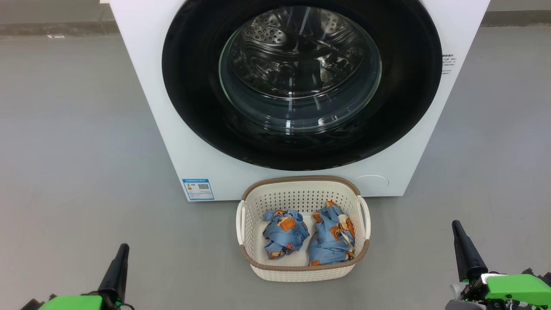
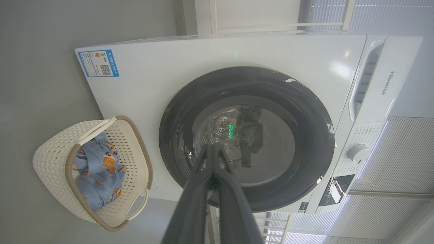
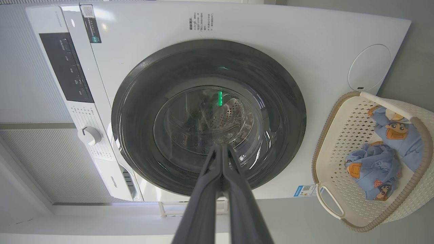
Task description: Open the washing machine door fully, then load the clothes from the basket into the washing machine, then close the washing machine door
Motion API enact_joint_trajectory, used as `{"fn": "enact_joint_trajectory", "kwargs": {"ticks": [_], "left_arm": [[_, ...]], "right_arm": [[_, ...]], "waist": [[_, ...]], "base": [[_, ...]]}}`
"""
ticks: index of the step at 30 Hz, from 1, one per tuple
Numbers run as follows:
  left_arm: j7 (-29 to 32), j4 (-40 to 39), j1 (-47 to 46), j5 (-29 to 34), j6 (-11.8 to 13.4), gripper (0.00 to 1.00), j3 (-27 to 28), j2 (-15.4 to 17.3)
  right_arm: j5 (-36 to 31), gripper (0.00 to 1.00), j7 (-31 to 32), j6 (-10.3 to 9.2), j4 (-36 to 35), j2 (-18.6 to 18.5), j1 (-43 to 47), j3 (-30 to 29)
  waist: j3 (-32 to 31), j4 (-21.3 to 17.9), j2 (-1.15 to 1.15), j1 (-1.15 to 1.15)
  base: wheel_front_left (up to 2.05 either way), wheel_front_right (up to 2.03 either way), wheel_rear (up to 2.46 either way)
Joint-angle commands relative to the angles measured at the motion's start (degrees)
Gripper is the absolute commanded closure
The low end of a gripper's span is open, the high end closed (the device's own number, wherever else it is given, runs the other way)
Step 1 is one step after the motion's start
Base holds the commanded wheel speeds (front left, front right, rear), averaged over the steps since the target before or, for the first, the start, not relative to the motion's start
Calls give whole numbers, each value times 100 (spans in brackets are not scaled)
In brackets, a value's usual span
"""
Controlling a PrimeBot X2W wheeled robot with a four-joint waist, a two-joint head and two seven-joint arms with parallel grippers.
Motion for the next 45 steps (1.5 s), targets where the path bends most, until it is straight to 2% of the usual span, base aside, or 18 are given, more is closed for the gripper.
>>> {"fn": "enact_joint_trajectory", "kwargs": {"ticks": [1, 7, 8, 14, 18, 24, 25, 45], "left_arm": [[38, -109, -240, 85, -18, 100, 205, 60], [38, -109, -240, 85, -18, 100, 205, 59], [-4, 14, 8, -1, 0, 0, -4, -2], [-57, 156, 154, 33, 1, 0, -37, -72], [-124, 92, 164, 117, 0, 0, -50, -67], [-225, -13, 189, 372, -1, 0, -76, -61], [-376, -154, 222, 999, -2, 0, -120, -52], [-713, -408, 310, 2500, -5, 0, -225, -30]], "right_arm": [[-71, 100, 48, 10, -139, -27, -235, 134], [-71, 100, 48, 10, -139, -27, -235, 134], [2, 0, -3, 0, 17, 2, 6, 0], [-6, 0, -39, 0, 211, 62, 135, 22], [-52, 0, -100, 1, 187, 48, 139, 64], [-284, 0, -221, 1, 165, -25, 137, 180], [-958, 0, -374, 2, 119, -98, 134, 301], [-2341, 0, -710, 3, 3, -266, 176, 516]], "waist": [[0, 0, 0, 0], [0, 0, 0, 0], [0, 0, 0, 0], [9, 3, 0, 1], [-5, 14, 0, 13], [14, 29, 0, 1], [21, 53, 0, 0], [20, 86, 0, 0]], "base": [[0, 0, 0], [0, 0, 0], [0, 0, 0], [0, 0, 0], [0, 0, 0], [0, 0, 0], [0, 0, 0], [0, 0, 0]]}}
